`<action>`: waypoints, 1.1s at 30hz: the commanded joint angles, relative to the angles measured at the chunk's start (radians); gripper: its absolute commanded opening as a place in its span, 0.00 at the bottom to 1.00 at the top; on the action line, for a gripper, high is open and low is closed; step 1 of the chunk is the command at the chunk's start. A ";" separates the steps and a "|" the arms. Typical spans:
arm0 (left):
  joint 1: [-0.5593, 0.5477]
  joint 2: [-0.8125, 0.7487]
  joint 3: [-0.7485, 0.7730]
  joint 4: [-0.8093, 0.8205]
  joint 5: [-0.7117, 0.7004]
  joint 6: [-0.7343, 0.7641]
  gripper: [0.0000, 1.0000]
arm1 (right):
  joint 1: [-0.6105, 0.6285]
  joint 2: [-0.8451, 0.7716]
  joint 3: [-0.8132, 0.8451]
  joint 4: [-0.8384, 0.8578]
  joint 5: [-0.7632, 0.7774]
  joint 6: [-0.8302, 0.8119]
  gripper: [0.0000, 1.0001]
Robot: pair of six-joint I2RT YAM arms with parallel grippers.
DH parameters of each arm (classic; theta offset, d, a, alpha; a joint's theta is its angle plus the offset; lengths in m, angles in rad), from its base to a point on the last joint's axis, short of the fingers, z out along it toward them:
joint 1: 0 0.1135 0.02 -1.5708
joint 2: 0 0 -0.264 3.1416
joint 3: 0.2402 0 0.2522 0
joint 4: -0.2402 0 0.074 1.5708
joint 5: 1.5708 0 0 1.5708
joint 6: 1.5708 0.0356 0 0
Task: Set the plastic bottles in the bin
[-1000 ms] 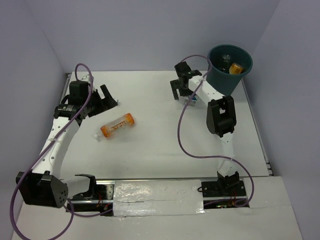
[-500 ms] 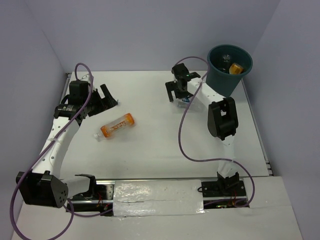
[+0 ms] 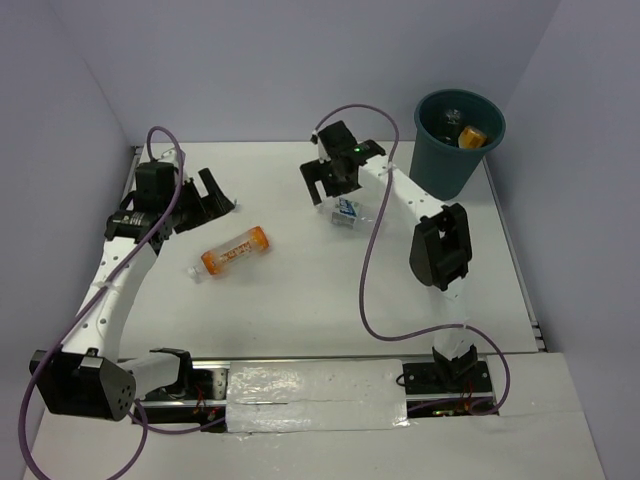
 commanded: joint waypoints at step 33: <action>0.004 -0.033 0.034 -0.027 -0.019 0.042 0.99 | -0.200 -0.160 -0.337 0.248 -0.268 0.167 1.00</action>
